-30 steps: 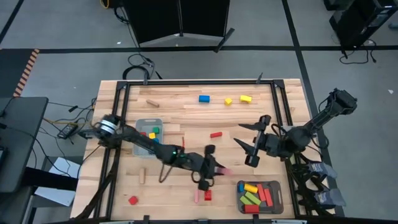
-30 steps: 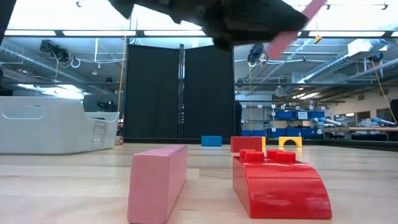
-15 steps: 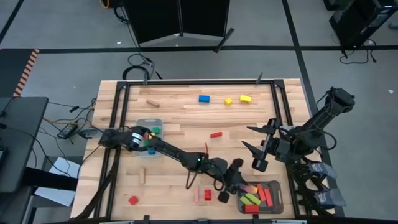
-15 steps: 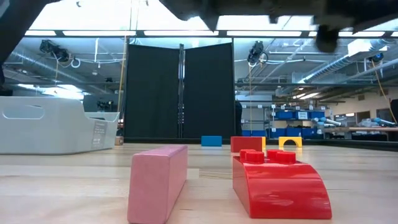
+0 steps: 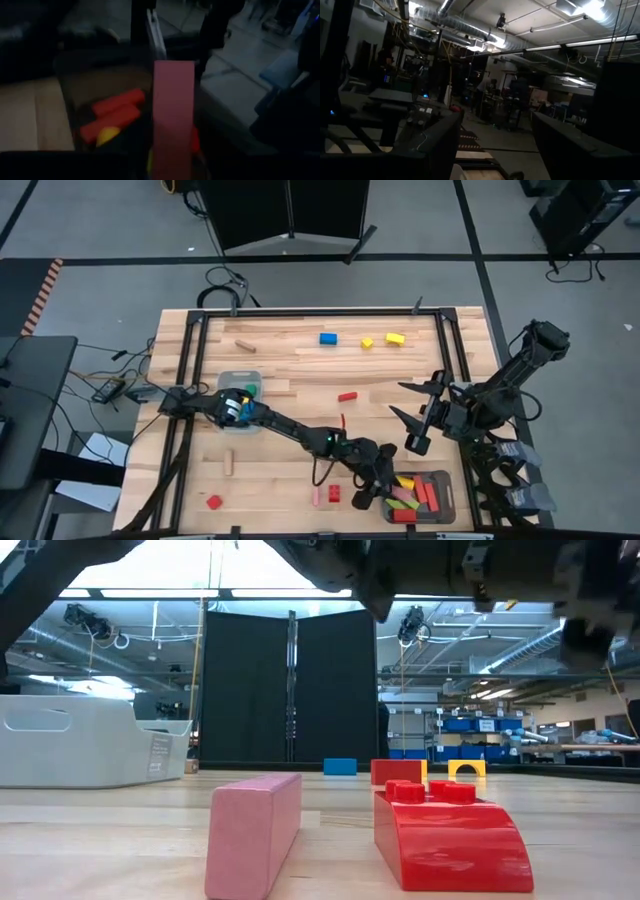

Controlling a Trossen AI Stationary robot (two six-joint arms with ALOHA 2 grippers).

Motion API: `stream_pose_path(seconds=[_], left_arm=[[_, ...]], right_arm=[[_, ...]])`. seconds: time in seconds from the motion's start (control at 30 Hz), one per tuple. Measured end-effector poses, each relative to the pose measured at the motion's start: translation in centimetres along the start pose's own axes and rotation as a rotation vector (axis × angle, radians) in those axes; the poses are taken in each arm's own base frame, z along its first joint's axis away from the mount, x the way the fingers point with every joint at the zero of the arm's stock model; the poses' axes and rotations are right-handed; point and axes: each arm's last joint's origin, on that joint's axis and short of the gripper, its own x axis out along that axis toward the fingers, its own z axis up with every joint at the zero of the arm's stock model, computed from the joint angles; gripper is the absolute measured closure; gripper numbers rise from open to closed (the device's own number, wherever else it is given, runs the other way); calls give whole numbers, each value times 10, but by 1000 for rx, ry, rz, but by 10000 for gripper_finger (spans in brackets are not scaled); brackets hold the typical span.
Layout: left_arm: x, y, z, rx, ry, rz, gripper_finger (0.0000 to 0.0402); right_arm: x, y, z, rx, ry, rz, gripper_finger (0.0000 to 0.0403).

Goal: Sort blocks by size
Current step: Put the left pink block into the black bin, then put the left yellow block into the grey bin

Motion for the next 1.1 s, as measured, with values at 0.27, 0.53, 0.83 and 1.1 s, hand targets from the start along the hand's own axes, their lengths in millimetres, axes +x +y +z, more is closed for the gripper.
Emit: stream_pose_path(seconds=[0.27, 0.53, 0.83, 1.1], left_arm=[[-10, 7, 6, 0, 94, 113, 146], [-52, -2, 32, 63, 90, 221, 246], [-176, -11, 8, -35, -192, 391, 309], [-290, -50, -23, -118, -347, 546, 306]], right_arm=[[-1, 0, -1, -5, 16, -10, 147], [-2, 1, -1, -10, 45, -29, 147], [3, 0, -7, -3, 68, -52, 147], [41, -9, -51, 5, 232, -231, 151]])
